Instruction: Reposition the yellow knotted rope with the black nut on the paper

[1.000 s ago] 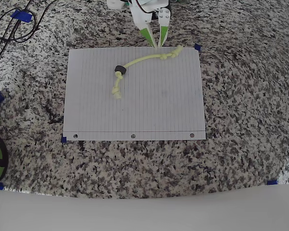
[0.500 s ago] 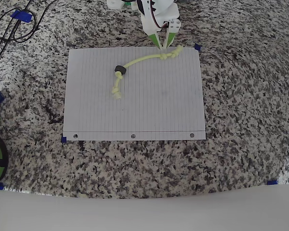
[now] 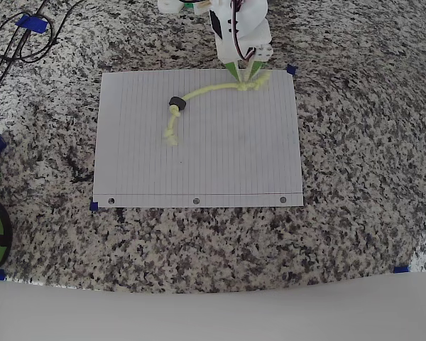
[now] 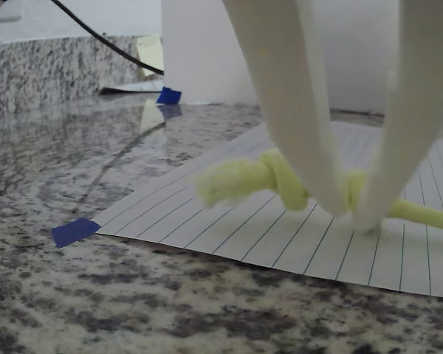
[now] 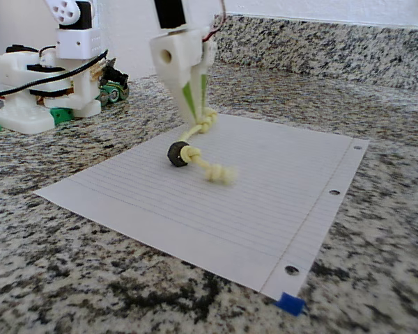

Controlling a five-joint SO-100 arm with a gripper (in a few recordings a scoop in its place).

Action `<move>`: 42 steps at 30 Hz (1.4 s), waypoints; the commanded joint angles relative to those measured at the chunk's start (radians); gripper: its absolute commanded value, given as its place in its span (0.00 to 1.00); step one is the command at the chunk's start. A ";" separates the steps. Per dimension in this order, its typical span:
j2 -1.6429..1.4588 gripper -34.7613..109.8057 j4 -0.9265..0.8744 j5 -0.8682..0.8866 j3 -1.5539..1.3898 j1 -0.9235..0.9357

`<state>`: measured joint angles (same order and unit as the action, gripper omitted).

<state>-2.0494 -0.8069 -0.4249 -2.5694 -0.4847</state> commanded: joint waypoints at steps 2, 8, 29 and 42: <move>0.032 0.24 0.060 -0.031 0.066 0.011; 0.043 0.24 0.097 -0.051 0.083 0.006; -0.054 0.24 0.311 -0.112 0.080 0.388; 0.110 0.24 0.512 -0.123 0.081 0.508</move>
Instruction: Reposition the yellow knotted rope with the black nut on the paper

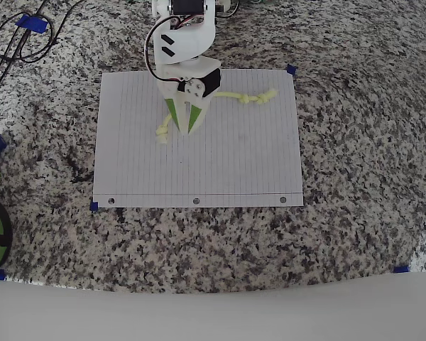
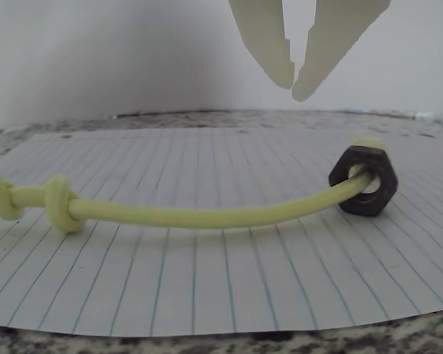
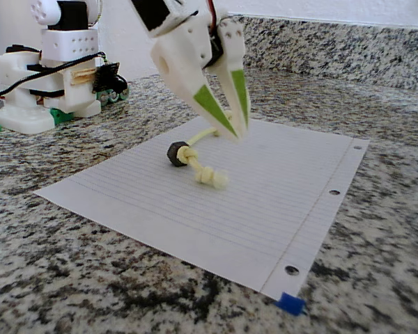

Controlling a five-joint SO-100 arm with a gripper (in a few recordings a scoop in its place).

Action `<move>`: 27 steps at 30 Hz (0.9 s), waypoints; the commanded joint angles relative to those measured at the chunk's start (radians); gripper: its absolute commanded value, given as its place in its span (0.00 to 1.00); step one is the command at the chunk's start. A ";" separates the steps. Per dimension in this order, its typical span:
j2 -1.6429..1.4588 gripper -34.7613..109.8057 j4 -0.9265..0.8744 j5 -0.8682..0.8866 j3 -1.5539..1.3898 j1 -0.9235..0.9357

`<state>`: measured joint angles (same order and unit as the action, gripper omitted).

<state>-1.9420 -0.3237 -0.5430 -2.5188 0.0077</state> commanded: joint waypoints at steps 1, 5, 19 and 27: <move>0.009 0.24 0.035 -0.005 0.031 0.021; 0.043 0.24 0.043 0.005 0.029 0.046; 0.061 0.24 -0.110 0.011 0.029 0.117; 0.041 0.24 -0.195 0.000 0.028 0.133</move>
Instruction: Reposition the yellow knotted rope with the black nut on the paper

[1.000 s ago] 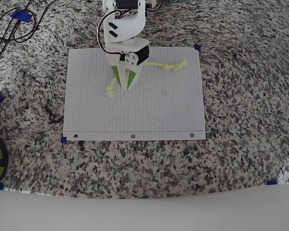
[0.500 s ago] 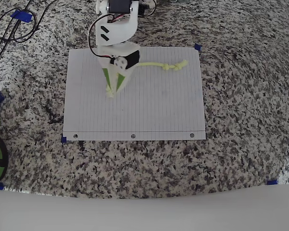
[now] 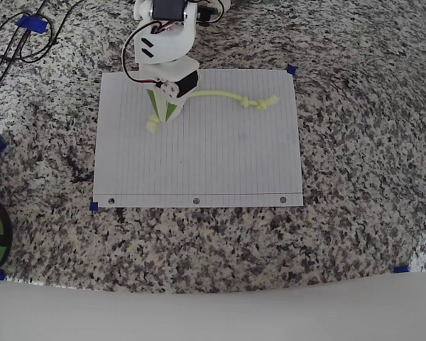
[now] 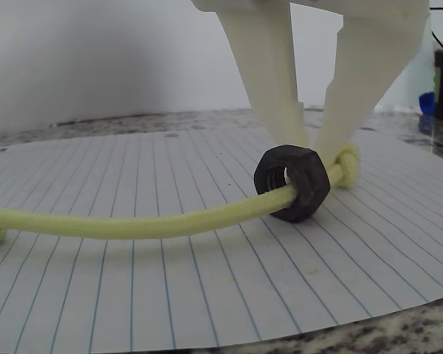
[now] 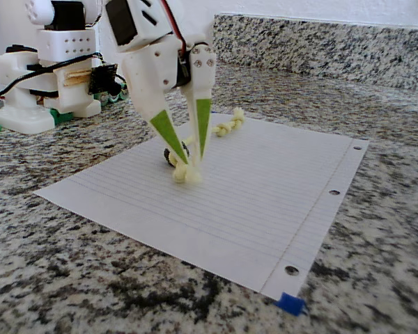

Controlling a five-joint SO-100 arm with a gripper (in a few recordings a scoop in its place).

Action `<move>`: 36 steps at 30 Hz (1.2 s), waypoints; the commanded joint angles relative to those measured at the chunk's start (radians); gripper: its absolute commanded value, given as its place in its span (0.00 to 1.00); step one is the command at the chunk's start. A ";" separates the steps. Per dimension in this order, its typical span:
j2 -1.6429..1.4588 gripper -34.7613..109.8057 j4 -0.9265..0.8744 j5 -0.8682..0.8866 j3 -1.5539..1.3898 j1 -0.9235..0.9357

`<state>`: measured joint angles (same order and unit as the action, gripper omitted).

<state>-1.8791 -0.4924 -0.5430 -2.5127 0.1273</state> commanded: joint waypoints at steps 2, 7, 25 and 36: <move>-0.031 0.24 -0.035 0.003 0.021 0.026; -0.029 0.24 -0.015 -0.003 0.021 0.038; -0.581 0.24 0.020 -0.445 -0.038 -0.080; -1.025 0.24 -0.232 -0.913 -0.163 -0.055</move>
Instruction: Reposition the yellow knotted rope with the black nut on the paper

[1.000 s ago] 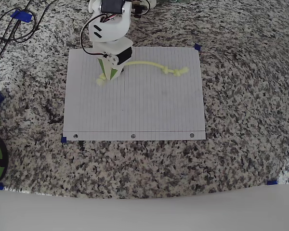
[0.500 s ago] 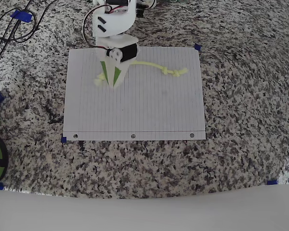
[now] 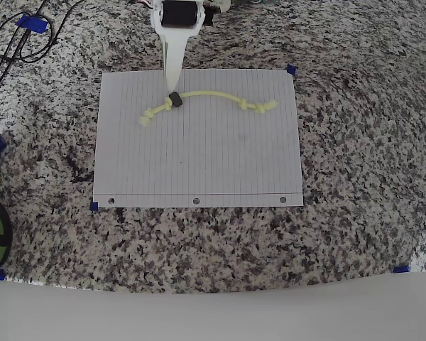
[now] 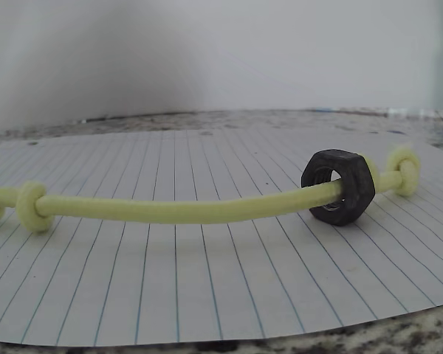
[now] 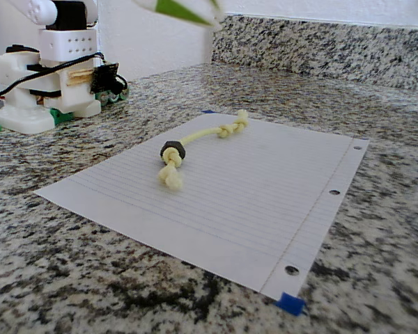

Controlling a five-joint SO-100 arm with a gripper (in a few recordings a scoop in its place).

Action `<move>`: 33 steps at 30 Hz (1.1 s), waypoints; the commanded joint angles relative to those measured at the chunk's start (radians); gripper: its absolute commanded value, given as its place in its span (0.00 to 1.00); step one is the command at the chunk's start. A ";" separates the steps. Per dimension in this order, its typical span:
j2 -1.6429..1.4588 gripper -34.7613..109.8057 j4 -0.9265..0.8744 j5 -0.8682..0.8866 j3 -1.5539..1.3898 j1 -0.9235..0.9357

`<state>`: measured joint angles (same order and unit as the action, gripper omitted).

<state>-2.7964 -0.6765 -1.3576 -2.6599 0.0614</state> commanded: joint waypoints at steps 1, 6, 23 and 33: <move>-0.150 0.24 -0.069 -0.118 -0.037 0.011; -0.293 0.24 -0.291 -0.284 -0.101 -0.023; -0.612 0.24 -0.572 -0.336 -0.347 -0.107; -0.612 0.24 -0.558 -0.278 -0.445 -0.074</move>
<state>-3.4070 -1.2502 -1.6644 -3.1032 -0.0261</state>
